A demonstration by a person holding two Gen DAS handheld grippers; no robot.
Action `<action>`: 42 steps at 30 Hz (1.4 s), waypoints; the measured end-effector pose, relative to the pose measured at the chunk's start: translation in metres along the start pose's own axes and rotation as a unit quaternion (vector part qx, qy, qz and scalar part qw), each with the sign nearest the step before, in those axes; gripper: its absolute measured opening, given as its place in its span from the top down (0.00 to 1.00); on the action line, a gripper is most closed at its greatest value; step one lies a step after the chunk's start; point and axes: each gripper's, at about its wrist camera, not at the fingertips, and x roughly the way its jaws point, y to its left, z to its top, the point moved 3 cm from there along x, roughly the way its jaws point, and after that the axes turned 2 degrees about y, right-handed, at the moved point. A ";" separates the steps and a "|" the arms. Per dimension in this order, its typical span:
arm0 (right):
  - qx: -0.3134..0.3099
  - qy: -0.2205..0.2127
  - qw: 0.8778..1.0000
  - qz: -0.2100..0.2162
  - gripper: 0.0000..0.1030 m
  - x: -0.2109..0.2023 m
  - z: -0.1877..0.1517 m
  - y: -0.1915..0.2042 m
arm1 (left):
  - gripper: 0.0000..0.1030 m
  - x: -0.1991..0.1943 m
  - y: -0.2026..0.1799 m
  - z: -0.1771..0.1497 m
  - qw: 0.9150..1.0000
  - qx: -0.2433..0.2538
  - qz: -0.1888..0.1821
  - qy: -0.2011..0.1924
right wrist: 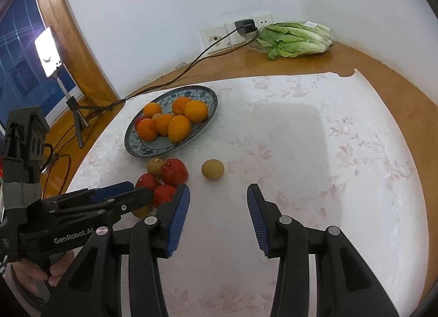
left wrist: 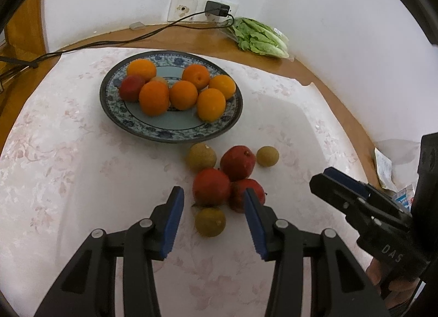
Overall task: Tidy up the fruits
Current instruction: 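Move both open tools back to the remaining fruits, then grasp a red apple with the left tool while the right tool grasps another red apple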
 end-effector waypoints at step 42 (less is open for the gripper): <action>0.004 -0.006 1.000 0.029 0.56 0.000 -0.005 0.005 | 0.71 -0.012 0.007 0.006 0.999 -0.023 0.007 -0.028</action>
